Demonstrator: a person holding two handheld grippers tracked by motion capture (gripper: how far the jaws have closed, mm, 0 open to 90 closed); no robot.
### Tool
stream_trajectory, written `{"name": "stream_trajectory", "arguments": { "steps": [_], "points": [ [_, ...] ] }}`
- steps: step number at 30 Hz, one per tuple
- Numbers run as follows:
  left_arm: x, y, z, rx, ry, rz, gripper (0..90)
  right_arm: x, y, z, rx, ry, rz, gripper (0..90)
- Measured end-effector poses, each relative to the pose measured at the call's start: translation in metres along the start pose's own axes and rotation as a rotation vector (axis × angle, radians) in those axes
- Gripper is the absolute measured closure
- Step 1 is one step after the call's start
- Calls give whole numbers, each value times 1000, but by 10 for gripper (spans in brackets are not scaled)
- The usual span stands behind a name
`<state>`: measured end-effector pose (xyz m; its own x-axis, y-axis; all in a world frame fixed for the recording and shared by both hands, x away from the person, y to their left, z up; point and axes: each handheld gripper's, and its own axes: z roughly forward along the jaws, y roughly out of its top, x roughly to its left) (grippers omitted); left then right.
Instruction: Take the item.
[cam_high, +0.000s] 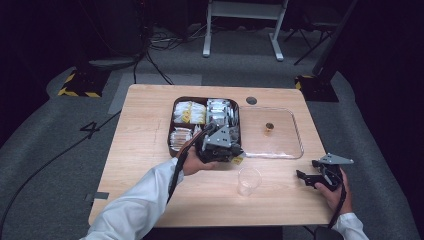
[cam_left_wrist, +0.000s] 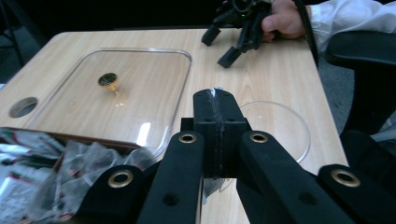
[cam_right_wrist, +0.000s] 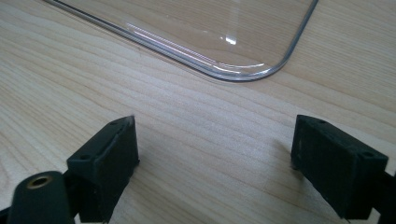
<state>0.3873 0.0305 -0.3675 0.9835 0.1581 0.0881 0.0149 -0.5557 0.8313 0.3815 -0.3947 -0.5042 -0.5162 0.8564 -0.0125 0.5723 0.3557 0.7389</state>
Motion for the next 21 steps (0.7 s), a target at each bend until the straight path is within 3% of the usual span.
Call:
{"name": "stream_trajectory", "arguments": {
  "steps": [12, 21],
  "points": [
    [-14, 4, 27, 16, -76, 26, 895, 0, 0, 0, 0, 0, 0, 150],
    [-20, 0, 47, 54, -115, 39, 894, 0, 0, 0, -1, -1, -1, 151]
  ]
}}
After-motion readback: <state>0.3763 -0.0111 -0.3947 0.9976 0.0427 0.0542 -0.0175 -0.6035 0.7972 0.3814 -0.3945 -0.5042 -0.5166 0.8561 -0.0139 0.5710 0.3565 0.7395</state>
